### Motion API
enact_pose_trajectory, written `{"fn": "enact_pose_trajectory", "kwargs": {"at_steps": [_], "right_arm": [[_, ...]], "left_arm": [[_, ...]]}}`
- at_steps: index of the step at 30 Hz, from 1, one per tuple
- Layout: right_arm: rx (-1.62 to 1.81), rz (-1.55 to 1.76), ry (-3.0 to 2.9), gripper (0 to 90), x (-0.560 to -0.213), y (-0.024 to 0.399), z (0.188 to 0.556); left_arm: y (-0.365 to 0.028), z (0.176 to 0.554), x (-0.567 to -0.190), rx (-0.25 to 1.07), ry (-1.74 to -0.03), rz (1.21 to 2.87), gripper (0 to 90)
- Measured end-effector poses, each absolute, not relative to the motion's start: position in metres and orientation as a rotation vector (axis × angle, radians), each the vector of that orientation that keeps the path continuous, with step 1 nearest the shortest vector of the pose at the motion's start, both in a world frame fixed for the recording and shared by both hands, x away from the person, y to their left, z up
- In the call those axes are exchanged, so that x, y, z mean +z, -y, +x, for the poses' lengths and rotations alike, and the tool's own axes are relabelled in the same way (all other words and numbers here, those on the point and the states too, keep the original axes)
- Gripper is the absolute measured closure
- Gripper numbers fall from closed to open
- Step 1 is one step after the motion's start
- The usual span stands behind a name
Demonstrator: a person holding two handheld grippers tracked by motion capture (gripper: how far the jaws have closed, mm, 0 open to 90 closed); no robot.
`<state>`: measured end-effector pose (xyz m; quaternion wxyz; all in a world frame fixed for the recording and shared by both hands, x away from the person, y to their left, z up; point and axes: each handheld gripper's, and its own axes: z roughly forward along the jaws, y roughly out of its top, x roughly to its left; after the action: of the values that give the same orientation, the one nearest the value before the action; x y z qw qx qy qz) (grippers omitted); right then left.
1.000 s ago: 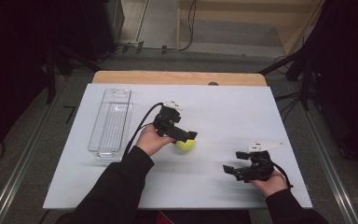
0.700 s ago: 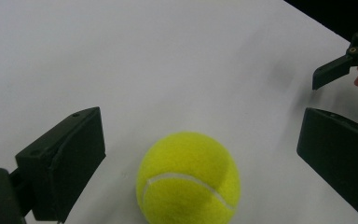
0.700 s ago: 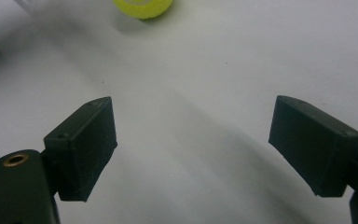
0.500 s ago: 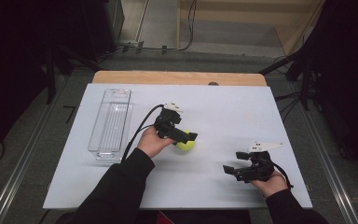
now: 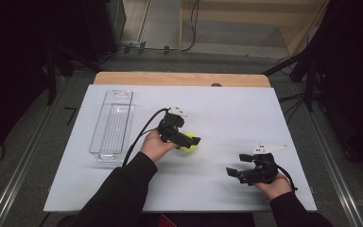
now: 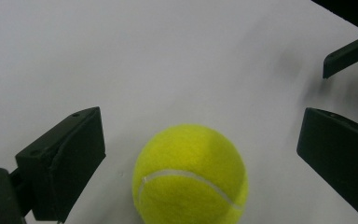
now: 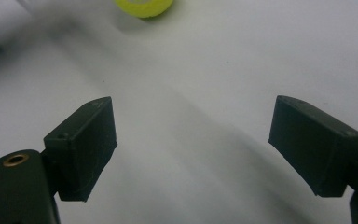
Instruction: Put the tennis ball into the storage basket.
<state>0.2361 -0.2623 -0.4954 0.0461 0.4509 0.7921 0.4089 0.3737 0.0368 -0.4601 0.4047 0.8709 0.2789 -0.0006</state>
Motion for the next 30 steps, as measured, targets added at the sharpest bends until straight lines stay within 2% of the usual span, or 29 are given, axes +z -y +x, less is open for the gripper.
{"fn": "enact_pose_trajectory", "kwargs": {"at_steps": [30], "right_arm": [[1.239, 1.367, -2.432, 13.0, -0.496, 0.261, 0.236]], "left_arm": [[-0.034, 0.368, -0.492, -0.007, -0.724, 2.247, 5.2]]}}
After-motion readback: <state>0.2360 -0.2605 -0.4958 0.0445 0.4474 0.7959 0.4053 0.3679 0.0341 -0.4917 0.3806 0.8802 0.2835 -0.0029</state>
